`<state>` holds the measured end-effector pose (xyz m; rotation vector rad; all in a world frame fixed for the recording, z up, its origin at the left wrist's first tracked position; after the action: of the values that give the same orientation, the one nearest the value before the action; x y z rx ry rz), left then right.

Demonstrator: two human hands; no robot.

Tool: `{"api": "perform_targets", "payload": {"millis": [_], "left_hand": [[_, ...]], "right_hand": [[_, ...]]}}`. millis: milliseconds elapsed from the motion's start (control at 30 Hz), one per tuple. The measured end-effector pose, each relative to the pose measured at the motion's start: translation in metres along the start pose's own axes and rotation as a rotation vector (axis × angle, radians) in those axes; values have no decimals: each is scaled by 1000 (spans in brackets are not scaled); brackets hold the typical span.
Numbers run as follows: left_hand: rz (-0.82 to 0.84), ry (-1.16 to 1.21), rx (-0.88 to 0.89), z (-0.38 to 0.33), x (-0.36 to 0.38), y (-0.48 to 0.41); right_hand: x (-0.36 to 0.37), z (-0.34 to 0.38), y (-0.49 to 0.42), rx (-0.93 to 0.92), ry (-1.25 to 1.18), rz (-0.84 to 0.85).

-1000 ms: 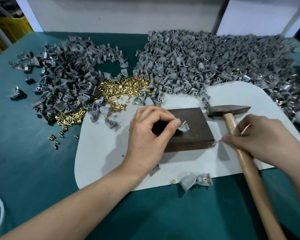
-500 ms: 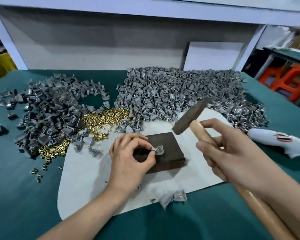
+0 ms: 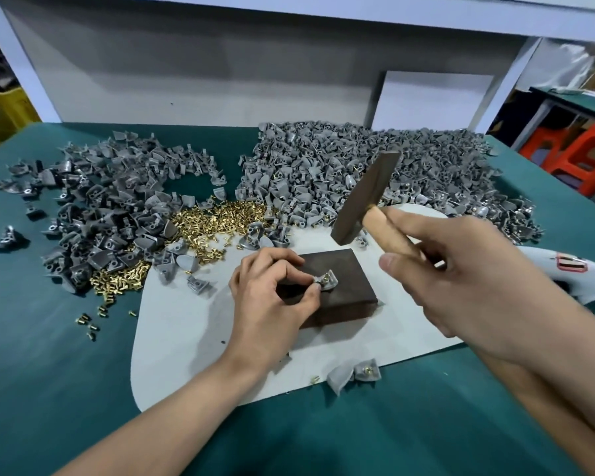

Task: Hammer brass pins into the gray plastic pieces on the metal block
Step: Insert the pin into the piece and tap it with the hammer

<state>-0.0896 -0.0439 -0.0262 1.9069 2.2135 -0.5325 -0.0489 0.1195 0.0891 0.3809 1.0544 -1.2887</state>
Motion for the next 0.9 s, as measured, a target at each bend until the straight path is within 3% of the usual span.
{"api": "perform_targets", "payload": {"millis": [167, 333, 433, 600, 700, 833, 900], "left_hand": [[-2, -29, 23, -2, 0, -1], [5, 2, -1, -3, -1, 1], [20, 7, 13, -2, -1, 0], [15, 13, -21, -4, -1, -1], [30, 25, 5, -3, -1, 0], [29, 18, -4, -4, 0, -1], [24, 17, -3, -3, 0, -2]], "right_hand": [[14, -4, 1, 26, -49, 68], [6, 1, -2, -15, -6, 11], [30, -2, 6, 27, 107, 168], [3, 1, 7, -25, 63, -33], [26, -4, 9, 18, 109, 90], [19, -5, 12, -11, 92, -20], [24, -5, 12, 6, 121, 41]]}}
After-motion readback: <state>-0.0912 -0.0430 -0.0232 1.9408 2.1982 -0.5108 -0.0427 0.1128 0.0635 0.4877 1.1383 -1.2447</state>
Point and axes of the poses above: each hand's wrist, its own y-axis away from the middle knuckle, its own x-axis out of the palm, z = x × y, the point moved 6 cm from there along -y, towards the middle knuckle, and after that the axes turned 13 degrees about -x, right-handed, at the moved point
